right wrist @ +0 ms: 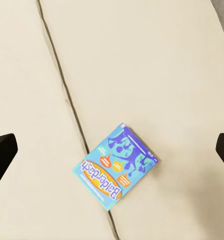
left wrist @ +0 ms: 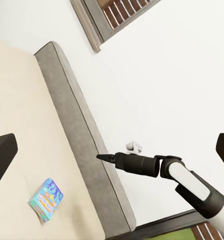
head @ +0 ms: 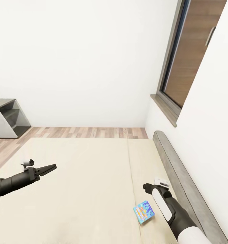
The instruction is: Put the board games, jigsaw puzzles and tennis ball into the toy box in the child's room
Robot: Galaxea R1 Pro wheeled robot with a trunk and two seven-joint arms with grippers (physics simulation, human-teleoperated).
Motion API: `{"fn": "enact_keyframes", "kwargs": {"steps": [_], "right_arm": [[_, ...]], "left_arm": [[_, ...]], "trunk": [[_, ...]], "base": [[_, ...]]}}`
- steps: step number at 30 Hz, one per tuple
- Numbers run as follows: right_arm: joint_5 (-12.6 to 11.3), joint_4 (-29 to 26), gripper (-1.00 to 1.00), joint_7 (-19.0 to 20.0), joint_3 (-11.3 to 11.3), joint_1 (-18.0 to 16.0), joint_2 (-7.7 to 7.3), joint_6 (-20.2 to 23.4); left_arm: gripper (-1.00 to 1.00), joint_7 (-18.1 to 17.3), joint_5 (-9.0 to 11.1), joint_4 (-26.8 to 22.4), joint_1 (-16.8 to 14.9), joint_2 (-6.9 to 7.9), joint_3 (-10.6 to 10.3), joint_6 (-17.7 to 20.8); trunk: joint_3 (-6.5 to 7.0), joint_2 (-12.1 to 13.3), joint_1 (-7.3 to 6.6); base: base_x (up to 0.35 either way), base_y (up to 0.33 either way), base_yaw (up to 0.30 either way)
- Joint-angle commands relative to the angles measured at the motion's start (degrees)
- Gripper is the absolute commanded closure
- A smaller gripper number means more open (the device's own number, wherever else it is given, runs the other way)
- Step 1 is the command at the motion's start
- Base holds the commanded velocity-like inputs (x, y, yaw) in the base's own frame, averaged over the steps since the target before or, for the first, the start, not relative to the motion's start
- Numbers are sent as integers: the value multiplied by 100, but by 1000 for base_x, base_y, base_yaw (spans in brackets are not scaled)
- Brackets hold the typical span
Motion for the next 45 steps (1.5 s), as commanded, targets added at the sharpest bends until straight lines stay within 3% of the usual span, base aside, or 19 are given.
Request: {"fn": "enact_keyframes", "kwargs": {"steps": [1, 45], "right_arm": [[-55, -8, -100, -50, 30, -6, -8, 5], [-52, -8, -100, 18, 81, -4, -7, -253]], "left_arm": [[-100, -27, -8, -1, -5, 1, 1, 61], [-100, -33, -8, -1, -5, -8, -7, 61]], "trunk": [[-21, -12, 3], [-438, -12, 3]], "base": [[0, 0, 0], [0, 0, 0]]}}
